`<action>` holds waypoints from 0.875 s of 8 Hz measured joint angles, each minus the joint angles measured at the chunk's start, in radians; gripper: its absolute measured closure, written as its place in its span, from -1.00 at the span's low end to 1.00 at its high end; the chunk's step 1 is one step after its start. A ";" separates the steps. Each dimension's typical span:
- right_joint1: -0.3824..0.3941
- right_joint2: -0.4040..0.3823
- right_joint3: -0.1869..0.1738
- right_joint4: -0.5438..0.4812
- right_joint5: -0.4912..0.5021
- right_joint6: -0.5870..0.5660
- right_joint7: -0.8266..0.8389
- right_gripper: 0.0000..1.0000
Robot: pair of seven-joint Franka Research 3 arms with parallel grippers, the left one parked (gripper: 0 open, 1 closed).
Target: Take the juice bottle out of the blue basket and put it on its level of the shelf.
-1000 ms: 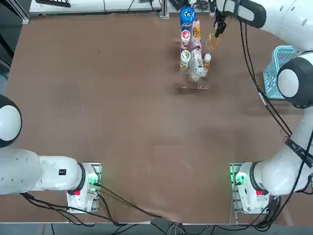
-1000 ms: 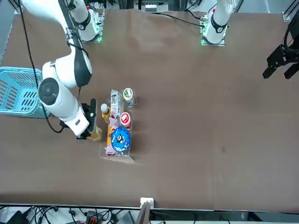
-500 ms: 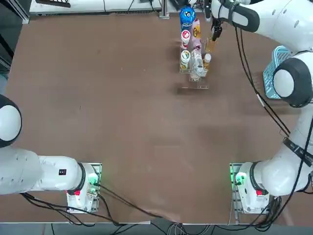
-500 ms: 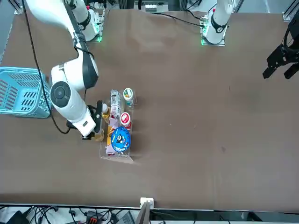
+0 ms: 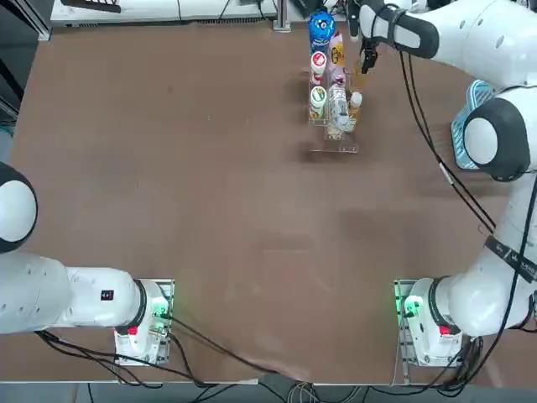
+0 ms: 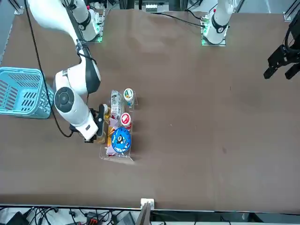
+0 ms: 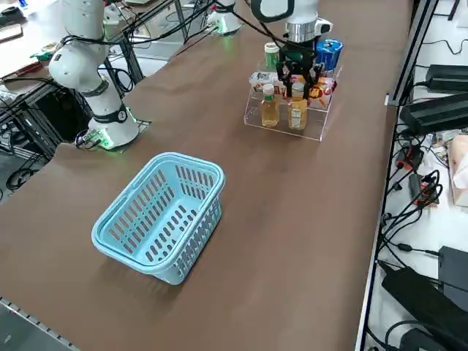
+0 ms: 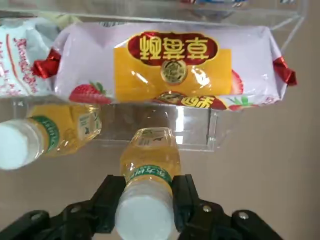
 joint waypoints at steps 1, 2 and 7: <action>0.006 0.003 0.000 0.000 0.000 0.004 0.018 -0.11; 0.012 0.006 0.000 0.000 0.000 0.005 0.030 -0.11; 0.036 0.021 0.000 0.000 0.000 0.008 0.051 -0.11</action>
